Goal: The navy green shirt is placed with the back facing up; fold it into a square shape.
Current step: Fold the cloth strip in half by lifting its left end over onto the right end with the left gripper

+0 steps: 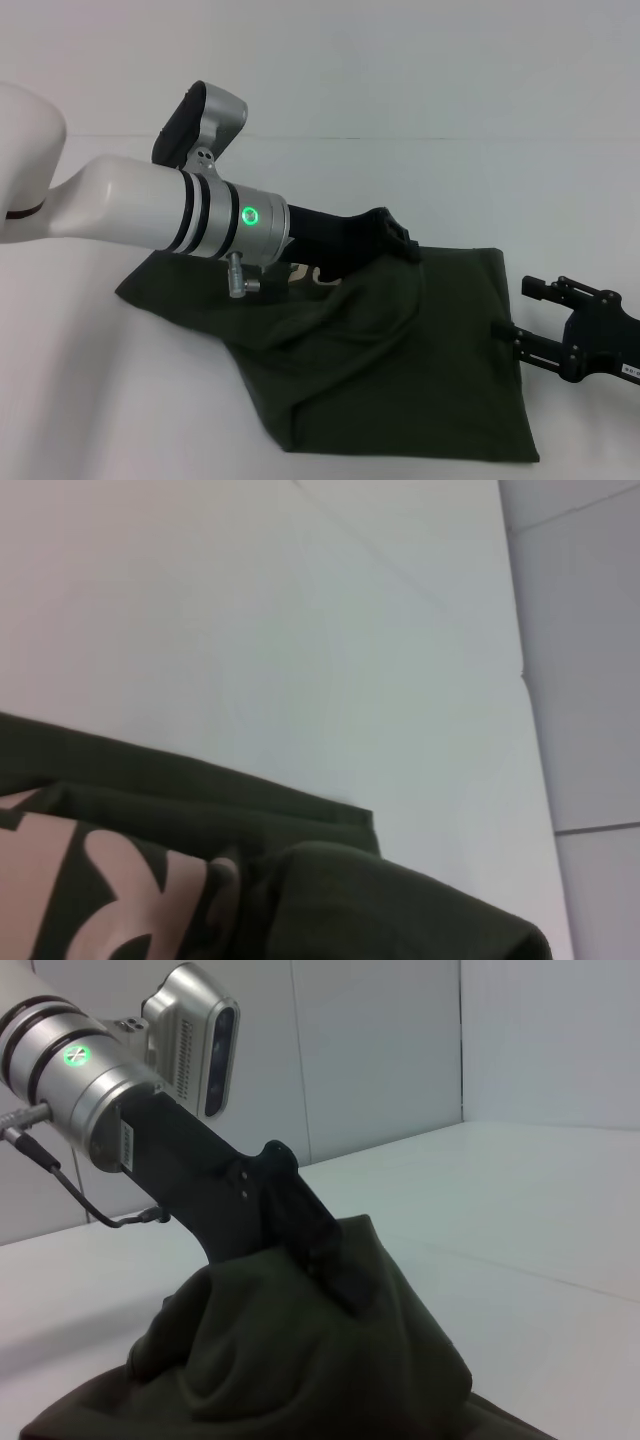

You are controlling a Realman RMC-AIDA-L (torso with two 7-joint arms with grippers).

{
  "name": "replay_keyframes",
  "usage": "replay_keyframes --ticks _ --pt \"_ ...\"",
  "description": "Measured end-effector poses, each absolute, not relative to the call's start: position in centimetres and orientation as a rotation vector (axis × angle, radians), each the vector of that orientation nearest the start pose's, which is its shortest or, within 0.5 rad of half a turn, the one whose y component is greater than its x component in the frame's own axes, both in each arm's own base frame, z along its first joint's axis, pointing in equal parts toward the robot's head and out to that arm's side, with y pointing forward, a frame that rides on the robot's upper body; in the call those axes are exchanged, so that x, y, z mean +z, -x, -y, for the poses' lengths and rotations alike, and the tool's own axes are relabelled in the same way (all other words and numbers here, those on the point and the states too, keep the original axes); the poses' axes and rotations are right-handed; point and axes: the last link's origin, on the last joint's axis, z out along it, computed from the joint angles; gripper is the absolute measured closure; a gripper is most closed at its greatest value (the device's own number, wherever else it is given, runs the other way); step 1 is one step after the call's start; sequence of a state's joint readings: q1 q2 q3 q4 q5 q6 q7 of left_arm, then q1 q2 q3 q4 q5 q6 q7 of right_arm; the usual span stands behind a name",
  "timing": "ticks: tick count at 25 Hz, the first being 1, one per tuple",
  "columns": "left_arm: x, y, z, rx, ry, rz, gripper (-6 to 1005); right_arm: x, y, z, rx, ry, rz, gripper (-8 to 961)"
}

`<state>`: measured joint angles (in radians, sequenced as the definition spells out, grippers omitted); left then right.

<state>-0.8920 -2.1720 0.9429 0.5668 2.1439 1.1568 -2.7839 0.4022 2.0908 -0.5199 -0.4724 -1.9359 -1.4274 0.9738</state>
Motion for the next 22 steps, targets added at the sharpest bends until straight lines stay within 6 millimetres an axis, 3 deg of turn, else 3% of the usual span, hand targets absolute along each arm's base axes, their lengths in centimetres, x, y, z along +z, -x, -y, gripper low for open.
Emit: replay_keyframes --ticks 4,12,16,22 --pt "-8.8 14.8 -39.9 -0.521 2.256 2.063 732 -1.2 -32.4 -29.5 0.673 2.446 -0.545 188" --pt "-9.5 15.0 -39.6 -0.836 2.259 2.014 717 -1.2 -32.7 -29.1 0.675 2.444 -0.556 188" --pt "-9.9 15.6 -39.6 -0.815 2.236 2.008 709 -0.9 -32.9 -28.6 0.692 2.429 -0.566 189" --pt "-10.2 15.8 -39.5 -0.769 2.251 1.987 484 -0.7 -33.1 -28.4 0.696 2.419 -0.572 189"
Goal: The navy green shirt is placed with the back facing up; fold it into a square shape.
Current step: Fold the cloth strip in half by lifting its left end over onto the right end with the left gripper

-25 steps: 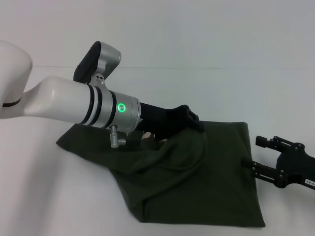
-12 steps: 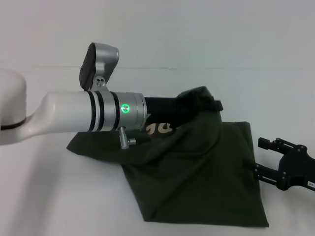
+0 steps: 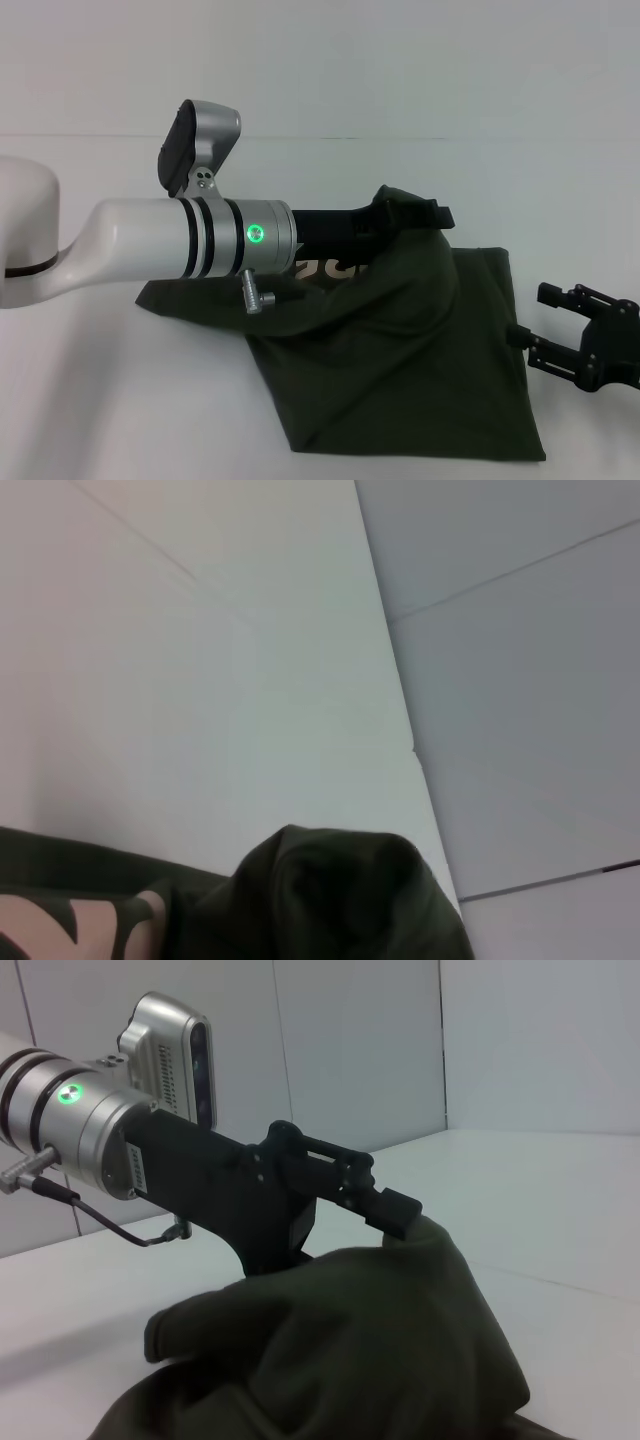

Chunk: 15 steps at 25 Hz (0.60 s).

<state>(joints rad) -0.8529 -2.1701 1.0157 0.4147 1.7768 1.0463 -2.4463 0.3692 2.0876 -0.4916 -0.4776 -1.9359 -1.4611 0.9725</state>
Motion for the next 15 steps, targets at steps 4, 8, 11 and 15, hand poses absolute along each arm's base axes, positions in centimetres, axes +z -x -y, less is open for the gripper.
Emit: replay_keyframes --ticks 4,8,11,15 --pt "-9.9 15.8 -39.6 -0.753 2.270 1.957 248 -0.3 -33.4 -27.9 0.720 2.393 -0.587 189" --pt "-9.5 14.9 -39.6 -0.800 2.303 1.948 115 0.4 -33.6 -27.3 0.773 2.352 -0.604 189" --pt "-9.8 13.7 -39.3 -0.813 2.361 1.950 114 0.6 -33.9 -26.8 0.786 2.332 -0.623 189" --pt "-10.0 12.9 -39.7 -0.813 2.378 1.910 114 0.5 -34.2 -26.4 0.792 2.324 -0.641 189"
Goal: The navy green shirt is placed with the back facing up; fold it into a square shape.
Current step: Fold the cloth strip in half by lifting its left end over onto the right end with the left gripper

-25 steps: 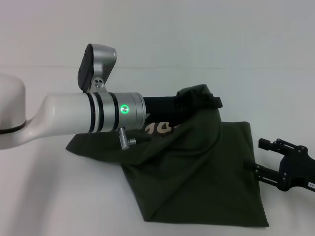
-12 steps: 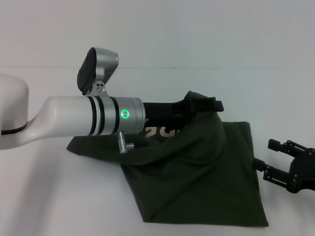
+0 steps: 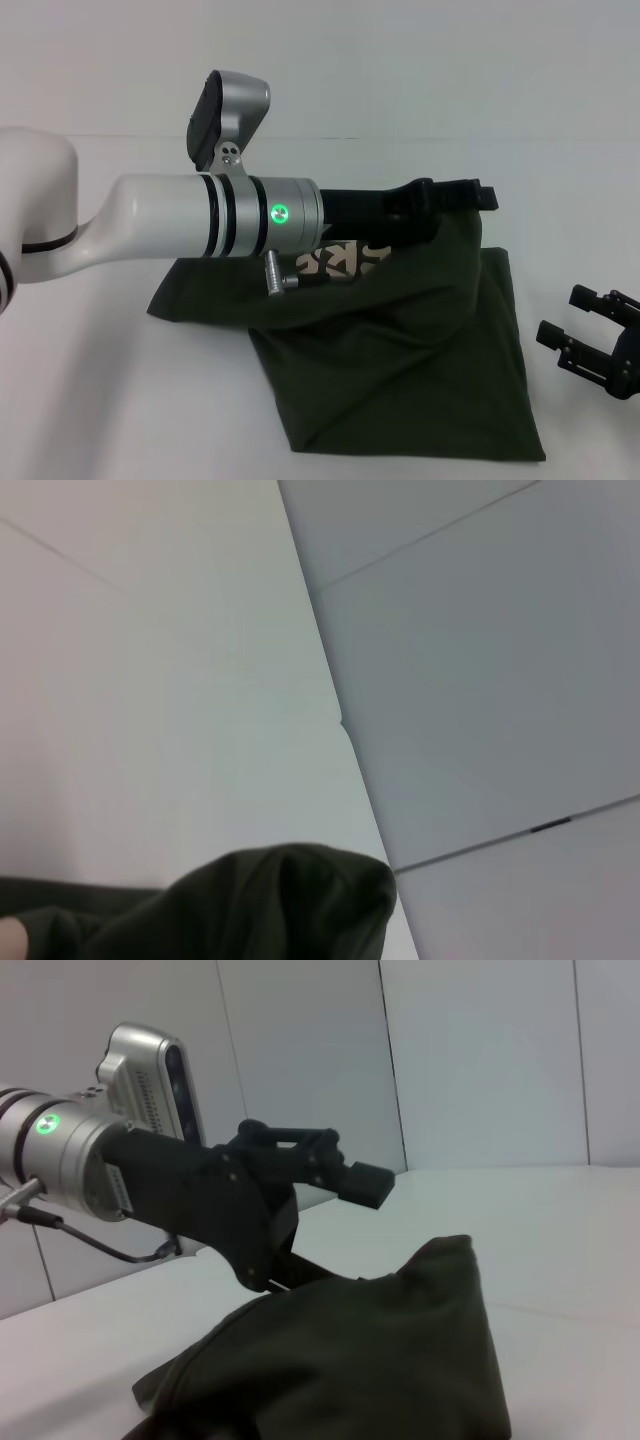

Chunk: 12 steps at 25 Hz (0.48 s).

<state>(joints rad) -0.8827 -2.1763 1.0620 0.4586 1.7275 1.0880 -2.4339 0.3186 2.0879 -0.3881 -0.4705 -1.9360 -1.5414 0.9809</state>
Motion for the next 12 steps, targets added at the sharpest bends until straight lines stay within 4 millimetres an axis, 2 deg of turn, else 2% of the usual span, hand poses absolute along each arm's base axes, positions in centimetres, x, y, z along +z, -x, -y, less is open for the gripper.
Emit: replay_keyframes --ticks 8,12 --pt "-9.2 12.0 -40.2 -0.875 2.405 1.860 114 0.7 -34.4 -25.7 0.821 2.302 -0.656 188" --pt "-7.8 11.0 -40.0 -0.975 2.483 1.777 115 1.3 -34.3 -25.2 0.871 2.275 -0.665 189"
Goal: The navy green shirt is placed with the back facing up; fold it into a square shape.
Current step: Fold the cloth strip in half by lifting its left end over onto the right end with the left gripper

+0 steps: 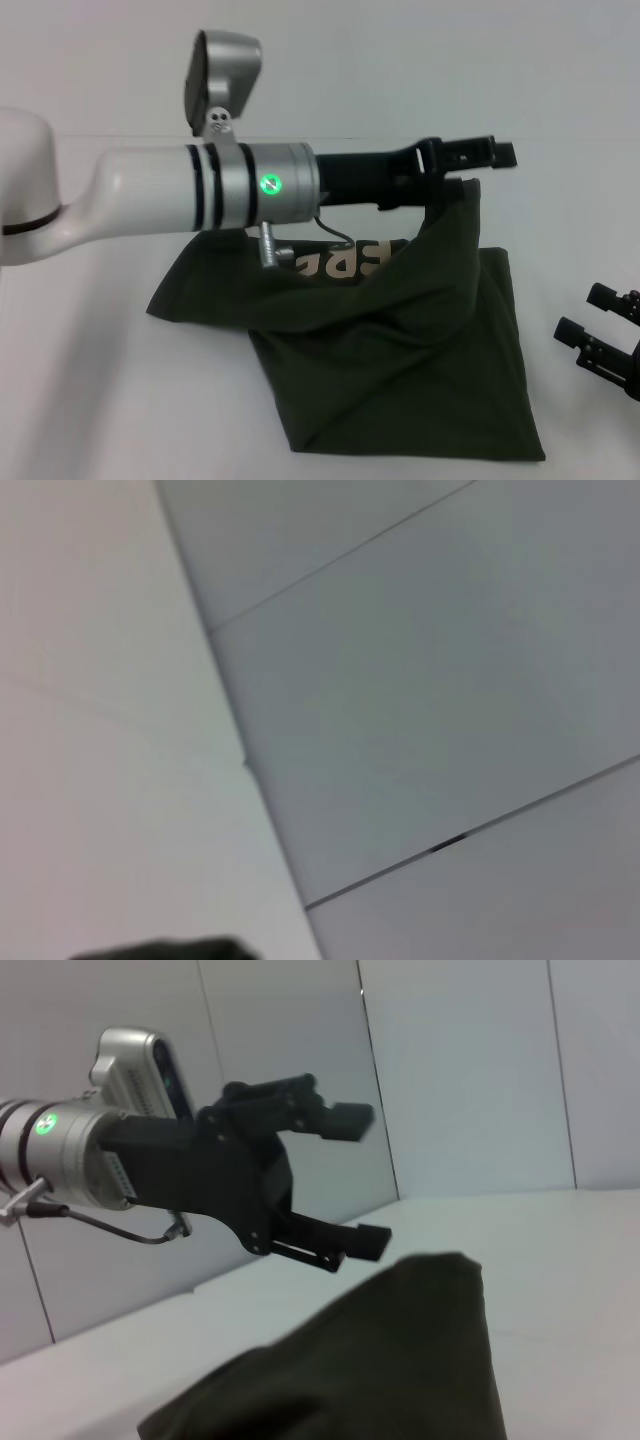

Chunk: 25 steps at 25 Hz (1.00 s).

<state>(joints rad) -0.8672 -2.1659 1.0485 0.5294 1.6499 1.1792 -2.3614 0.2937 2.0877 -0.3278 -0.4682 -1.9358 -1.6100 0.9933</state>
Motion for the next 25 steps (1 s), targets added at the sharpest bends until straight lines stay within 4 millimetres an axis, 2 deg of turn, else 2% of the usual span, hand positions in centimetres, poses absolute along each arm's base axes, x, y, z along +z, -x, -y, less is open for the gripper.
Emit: replay_keyframes --ticks 2,5,6,7,8,11,14,15,18,21,25 --pt "-6.3 11.5 -40.0 -1.049 2.482 1.708 115 1.7 -34.1 -25.1 0.907 2.271 -0.691 189" --pt "-4.0 13.5 -39.5 -1.170 2.441 1.627 115 2.8 -33.4 -25.1 0.962 2.307 -0.699 189" --pt "-4.0 13.5 -39.5 -1.170 2.441 1.627 115 3.1 -33.0 -25.1 0.976 2.324 -0.686 190" --pt "-1.8 15.7 -38.5 -1.302 2.417 1.532 115 3.5 -32.6 -25.2 0.988 2.345 -0.664 190" --pt "-1.5 16.1 -38.3 -1.319 2.412 1.520 115 3.9 -32.1 -25.3 1.000 2.370 -0.635 190" --pt "0.5 19.4 -36.5 -1.395 2.352 1.561 126 4.7 -30.8 -25.8 1.010 2.445 -0.577 190" --pt "1.4 22.7 -35.0 -1.331 2.281 1.771 125 5.3 -29.1 -26.9 0.950 2.568 -0.480 191" --pt "1.5 23.6 -34.6 -1.311 2.259 1.823 125 5.3 -29.1 -26.9 0.950 2.568 -0.480 191" --pt "1.6 25.7 -33.5 -1.280 2.196 1.920 125 5.8 -26.9 -28.1 0.865 2.692 -0.426 191" --pt "1.6 26.6 -32.5 -1.280 2.199 1.914 124 7.0 -23.7 -29.8 0.703 2.807 -0.401 192" --pt "1.6 26.6 -31.6 -1.270 2.275 1.861 123 7.2 -19.4 -31.4 0.472 2.927 -0.351 192"
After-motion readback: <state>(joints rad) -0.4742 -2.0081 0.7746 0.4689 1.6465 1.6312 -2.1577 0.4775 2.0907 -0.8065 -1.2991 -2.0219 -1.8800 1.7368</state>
